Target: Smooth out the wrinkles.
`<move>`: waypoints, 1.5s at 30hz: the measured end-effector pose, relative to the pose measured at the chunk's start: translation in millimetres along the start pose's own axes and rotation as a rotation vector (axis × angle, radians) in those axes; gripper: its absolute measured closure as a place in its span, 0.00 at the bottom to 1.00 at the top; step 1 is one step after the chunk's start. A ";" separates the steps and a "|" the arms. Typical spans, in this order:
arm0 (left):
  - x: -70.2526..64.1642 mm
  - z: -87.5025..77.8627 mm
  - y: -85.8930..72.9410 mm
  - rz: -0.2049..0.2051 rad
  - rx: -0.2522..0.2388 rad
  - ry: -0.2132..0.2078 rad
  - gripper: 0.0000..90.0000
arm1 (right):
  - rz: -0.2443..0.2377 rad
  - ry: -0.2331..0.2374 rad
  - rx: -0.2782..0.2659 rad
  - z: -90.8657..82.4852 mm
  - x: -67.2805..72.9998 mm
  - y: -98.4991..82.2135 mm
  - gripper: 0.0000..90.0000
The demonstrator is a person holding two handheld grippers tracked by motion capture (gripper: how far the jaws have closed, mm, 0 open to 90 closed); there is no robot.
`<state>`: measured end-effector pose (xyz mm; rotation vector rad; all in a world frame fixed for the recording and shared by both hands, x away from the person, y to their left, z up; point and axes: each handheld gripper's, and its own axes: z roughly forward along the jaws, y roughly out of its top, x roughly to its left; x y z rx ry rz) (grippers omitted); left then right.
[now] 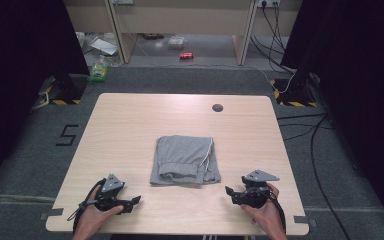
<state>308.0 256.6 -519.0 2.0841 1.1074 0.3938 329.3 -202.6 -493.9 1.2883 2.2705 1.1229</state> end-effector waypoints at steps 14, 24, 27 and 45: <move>-3.8 3.8 -3.7 0.020 -0.029 0.040 0.12 | -0.036 -0.024 0.055 1.0 9.2 -1.7 0.26; -3.8 3.8 -3.7 0.020 -0.029 0.039 0.12 | -0.037 -0.025 0.089 -7.2 12.7 -17.5 0.25; -3.8 3.8 -3.7 0.020 -0.029 0.039 0.12 | -0.029 -0.020 0.115 -4.9 11.7 -20.7 0.25; -3.6 3.9 -3.6 0.020 -0.029 0.039 0.12 | -0.080 -0.042 0.136 -1.3 15.2 -21.8 0.22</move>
